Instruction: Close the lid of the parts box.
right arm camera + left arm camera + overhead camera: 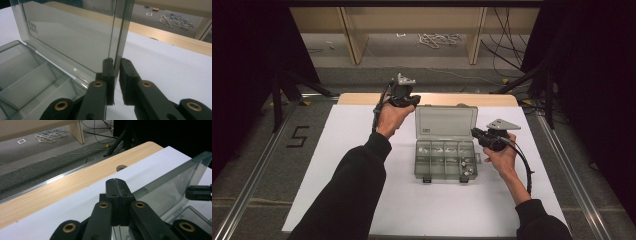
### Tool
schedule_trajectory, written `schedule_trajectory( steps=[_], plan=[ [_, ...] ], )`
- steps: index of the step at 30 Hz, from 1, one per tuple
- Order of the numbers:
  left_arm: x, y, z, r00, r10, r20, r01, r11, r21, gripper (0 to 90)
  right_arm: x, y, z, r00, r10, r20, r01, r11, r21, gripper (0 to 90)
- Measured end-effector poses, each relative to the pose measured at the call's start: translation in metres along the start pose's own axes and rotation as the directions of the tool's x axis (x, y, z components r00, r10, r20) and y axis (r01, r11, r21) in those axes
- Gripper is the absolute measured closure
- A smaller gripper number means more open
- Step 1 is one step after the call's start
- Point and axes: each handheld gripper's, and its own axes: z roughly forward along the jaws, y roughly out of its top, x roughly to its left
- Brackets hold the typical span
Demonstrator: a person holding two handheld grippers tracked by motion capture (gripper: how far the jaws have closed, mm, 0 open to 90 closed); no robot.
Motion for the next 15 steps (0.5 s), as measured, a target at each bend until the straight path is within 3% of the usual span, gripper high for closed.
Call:
schedule_trajectory(
  steps=[2, 4, 5, 9, 11, 12, 15],
  plan=[
    [-0.001, 0.002, 0.004, 0.9997, -0.025, -0.007, 0.025, 0.9994, -0.025, 89.7, 0.000, 0.000, 0.000, 1.0000, -0.003, 0.002, 0.003, 1.000, -0.002, 83.4],
    [-0.001, 0.004, 0.005, 0.9998, -0.021, 0.002, 0.021, 0.9995, -0.023, 89.8, 0.000, 0.000, 0.000, 1.0000, -0.003, 0.001, 0.003, 1.000, -0.002, 83.4],
    [-0.001, 0.006, 0.004, 1.0000, -0.002, -0.001, 0.002, 1.0000, -0.003, 89.8, 0.000, 0.000, 0.000, 1.0000, -0.005, 0.000, 0.005, 1.000, -0.002, 83.4],
    [-0.002, 0.006, 0.011, 1.0000, -0.007, -0.004, 0.007, 0.9999, 0.008, 89.7, 0.000, 0.000, -0.001, 1.0000, -0.005, 0.006, 0.005, 1.000, 0.011, 83.4],
    [-0.003, 0.004, 0.016, 0.9993, -0.033, -0.017, 0.033, 0.9995, -0.003, 89.8, 0.000, 0.000, -0.001, 1.0000, -0.002, 0.003, 0.002, 1.000, 0.013, 83.4],
    [-0.001, 0.004, 0.017, 0.9998, -0.015, -0.017, 0.015, 0.9996, 0.022, 89.8, 0.000, 0.000, -0.001, 1.0000, -0.005, 0.004, 0.005, 1.000, 0.003, 83.4],
    [-0.003, 0.001, 0.023, 0.9983, -0.056, -0.015, 0.056, 0.9983, 0.013, 89.8, 0.000, 0.000, 0.000, 1.0000, 0.002, -0.002, -0.002, 1.000, 0.000, 83.4]
  ],
)
